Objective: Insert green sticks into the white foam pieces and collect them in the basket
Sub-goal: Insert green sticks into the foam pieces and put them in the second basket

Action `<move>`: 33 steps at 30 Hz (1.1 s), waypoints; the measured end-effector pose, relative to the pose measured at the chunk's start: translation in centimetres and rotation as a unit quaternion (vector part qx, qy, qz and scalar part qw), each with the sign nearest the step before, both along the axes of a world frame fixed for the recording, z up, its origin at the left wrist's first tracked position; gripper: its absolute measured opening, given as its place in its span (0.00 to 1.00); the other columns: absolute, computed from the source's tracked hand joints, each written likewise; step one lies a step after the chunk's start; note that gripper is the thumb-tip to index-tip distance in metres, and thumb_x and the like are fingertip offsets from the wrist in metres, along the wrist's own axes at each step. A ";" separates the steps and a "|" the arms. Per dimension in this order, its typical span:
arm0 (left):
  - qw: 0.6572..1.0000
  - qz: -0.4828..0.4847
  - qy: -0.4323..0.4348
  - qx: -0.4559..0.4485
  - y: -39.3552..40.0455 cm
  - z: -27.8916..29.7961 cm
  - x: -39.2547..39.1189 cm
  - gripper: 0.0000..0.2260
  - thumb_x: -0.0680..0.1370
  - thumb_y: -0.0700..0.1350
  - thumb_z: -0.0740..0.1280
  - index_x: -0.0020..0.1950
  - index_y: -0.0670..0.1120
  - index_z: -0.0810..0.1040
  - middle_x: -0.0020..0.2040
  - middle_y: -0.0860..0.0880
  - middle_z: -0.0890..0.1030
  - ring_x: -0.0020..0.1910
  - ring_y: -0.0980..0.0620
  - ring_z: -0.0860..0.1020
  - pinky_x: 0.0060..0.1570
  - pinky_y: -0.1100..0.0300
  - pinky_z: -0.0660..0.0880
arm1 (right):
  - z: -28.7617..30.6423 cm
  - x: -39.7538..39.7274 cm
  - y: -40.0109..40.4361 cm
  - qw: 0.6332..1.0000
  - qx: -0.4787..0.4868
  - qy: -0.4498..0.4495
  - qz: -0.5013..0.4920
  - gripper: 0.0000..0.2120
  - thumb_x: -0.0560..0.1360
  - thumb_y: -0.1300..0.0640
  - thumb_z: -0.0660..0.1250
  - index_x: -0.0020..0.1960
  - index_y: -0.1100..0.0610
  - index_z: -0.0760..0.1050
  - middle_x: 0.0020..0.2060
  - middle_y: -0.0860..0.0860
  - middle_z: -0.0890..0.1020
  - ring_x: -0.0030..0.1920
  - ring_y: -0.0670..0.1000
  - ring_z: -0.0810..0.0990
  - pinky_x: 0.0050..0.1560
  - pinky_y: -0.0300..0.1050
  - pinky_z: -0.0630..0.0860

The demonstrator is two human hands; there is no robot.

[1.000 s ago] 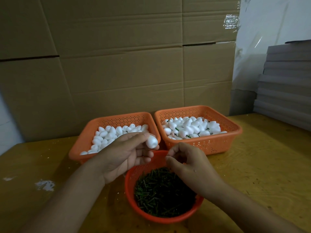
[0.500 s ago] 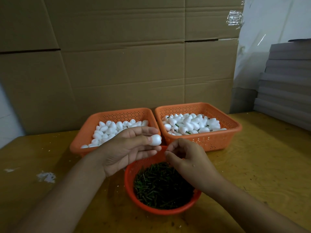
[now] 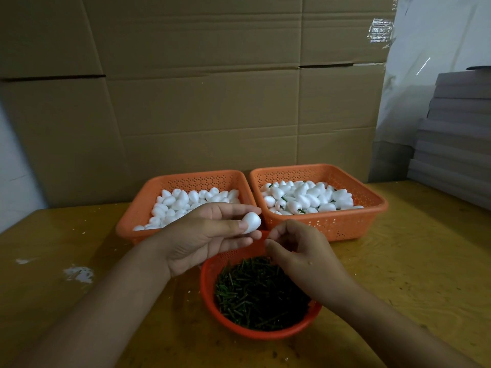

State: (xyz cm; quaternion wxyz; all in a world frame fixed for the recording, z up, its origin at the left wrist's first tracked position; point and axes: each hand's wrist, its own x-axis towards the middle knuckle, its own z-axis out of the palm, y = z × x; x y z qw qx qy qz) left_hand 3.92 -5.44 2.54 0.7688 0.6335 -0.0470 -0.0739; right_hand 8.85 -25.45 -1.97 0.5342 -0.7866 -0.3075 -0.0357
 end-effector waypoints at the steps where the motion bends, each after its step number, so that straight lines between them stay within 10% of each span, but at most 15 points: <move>1: 1.000 0.005 -0.001 0.008 -0.1 0.0 0.0 0.18 0.74 0.38 0.70 0.64 0.41 0.80 0.54 0.40 0.84 0.53 0.49 0.84 0.46 0.62 0.81 | 0.0 0.0 0.0 1.000 0.000 0.000 0.000 0.04 0.76 0.57 0.71 0.43 0.51 0.78 0.33 0.47 0.82 0.31 0.43 0.78 0.32 0.36 0.72; 20: 0.995 0.002 -0.049 0.089 -0.2 -0.2 -0.1 0.15 0.72 0.25 0.69 0.46 0.46 0.80 0.55 0.45 0.85 0.54 0.46 0.84 0.48 0.58 0.81 | -0.1 0.1 0.0 1.000 -0.001 -0.005 -0.003 0.04 0.76 0.57 0.71 0.42 0.50 0.78 0.34 0.50 0.83 0.32 0.45 0.79 0.33 0.41 0.74; 33: 0.996 0.013 -0.040 0.080 -0.2 -0.1 -0.1 0.14 0.71 0.30 0.73 0.52 0.46 0.80 0.56 0.42 0.84 0.52 0.46 0.85 0.47 0.59 0.81 | 0.0 0.1 0.0 1.000 -0.004 -0.012 -0.007 0.04 0.75 0.57 0.71 0.42 0.51 0.78 0.34 0.49 0.83 0.33 0.44 0.79 0.33 0.38 0.73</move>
